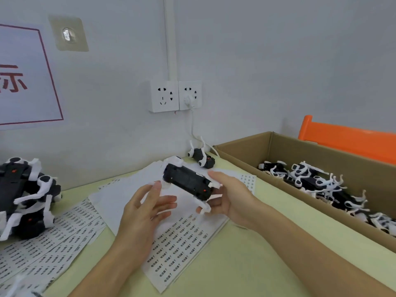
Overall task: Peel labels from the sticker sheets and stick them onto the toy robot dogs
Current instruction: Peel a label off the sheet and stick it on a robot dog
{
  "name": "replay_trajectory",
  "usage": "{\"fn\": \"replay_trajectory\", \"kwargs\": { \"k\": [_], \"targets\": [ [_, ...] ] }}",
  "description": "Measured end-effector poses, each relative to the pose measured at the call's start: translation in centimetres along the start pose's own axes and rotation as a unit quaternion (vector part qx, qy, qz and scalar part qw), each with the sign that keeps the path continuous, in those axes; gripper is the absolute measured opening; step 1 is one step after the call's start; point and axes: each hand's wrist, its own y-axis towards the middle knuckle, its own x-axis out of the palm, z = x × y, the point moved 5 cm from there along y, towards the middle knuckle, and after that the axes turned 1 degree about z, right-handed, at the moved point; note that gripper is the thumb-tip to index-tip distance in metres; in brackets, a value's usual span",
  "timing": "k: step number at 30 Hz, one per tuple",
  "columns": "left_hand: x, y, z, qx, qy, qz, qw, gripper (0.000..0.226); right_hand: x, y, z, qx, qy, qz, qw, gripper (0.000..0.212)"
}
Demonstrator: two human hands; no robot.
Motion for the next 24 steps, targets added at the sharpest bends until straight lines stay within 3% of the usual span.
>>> {"fn": "replay_trajectory", "kwargs": {
  "k": [6,10,13,17,21,24],
  "targets": [
    [0.2,-0.3,0.2,0.011,0.011,-0.002,1.000,0.052,-7.3,1.0,-2.2,-0.026,0.099,0.154,0.983,0.023],
    [0.3,-0.3,0.2,0.012,0.017,0.003,1.000,0.047,-13.8,1.0,-2.8,-0.066,0.229,0.275,0.931,0.013],
    [0.4,-0.3,0.1,0.012,0.024,0.010,1.000,0.045,-17.1,0.6,-3.5,-0.115,0.327,0.297,0.890,0.039],
    [0.3,-0.3,0.1,0.014,0.021,0.007,1.000,0.041,-19.8,0.1,-3.7,-0.140,0.304,0.354,0.873,0.028],
    [0.5,-0.4,0.1,0.017,0.001,-0.015,1.000,0.024,-20.8,-0.2,-3.9,-0.181,0.315,0.393,0.845,0.041],
    [0.6,-0.5,0.0,0.018,0.005,-0.032,0.999,0.017,-20.3,-0.2,-4.4,-0.169,0.222,0.416,0.865,0.038]
  ]
}}
